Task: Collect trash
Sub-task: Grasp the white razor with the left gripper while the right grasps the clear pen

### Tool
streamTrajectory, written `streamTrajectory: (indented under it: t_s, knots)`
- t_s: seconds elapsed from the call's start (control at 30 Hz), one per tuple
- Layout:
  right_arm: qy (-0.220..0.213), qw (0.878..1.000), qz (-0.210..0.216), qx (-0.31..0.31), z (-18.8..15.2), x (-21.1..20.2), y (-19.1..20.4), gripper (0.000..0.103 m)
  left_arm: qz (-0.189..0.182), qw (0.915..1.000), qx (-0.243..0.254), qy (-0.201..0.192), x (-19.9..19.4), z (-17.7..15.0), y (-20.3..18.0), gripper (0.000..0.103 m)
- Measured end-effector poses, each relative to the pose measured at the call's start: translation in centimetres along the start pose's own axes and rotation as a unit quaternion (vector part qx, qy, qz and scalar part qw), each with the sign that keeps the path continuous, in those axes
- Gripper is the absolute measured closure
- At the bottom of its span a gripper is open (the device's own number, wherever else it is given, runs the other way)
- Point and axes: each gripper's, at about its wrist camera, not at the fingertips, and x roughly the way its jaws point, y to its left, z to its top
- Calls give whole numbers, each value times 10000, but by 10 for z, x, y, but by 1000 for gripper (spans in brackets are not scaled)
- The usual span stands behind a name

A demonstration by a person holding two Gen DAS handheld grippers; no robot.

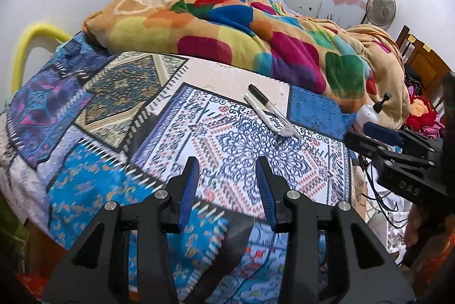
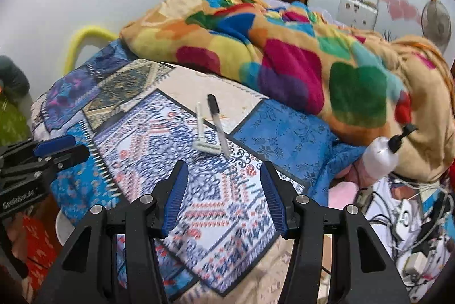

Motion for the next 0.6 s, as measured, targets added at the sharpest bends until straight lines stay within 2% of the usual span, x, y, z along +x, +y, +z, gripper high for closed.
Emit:
streamTrajectory:
  t_s: [0.2,0.23,0.3,0.43,0.5,0.6]
  knots:
    - [219,9994,136,228,11,53,-18,55,-64,9999,-34,139,35,8,1,63]
    - [254,9992,176,258,12,59,-19,57,-72,9999,-41,150,39,9,1,63]
    - [386,9982,347,284,15,74,-20,72,-85,9998,-73,176,49,11,4,63]
    - [444,9982,402,78,18,92,-15,77,-115,9996,-107,247,63,12,8,63]
    - [421,9981,440,-24,18,96,-11,86,-117,9994,-73,308,72,13,8,63]
    - [382,9980,459,-229,17,99,-4,88,-113,9993,-27,366,80,15,6,63]
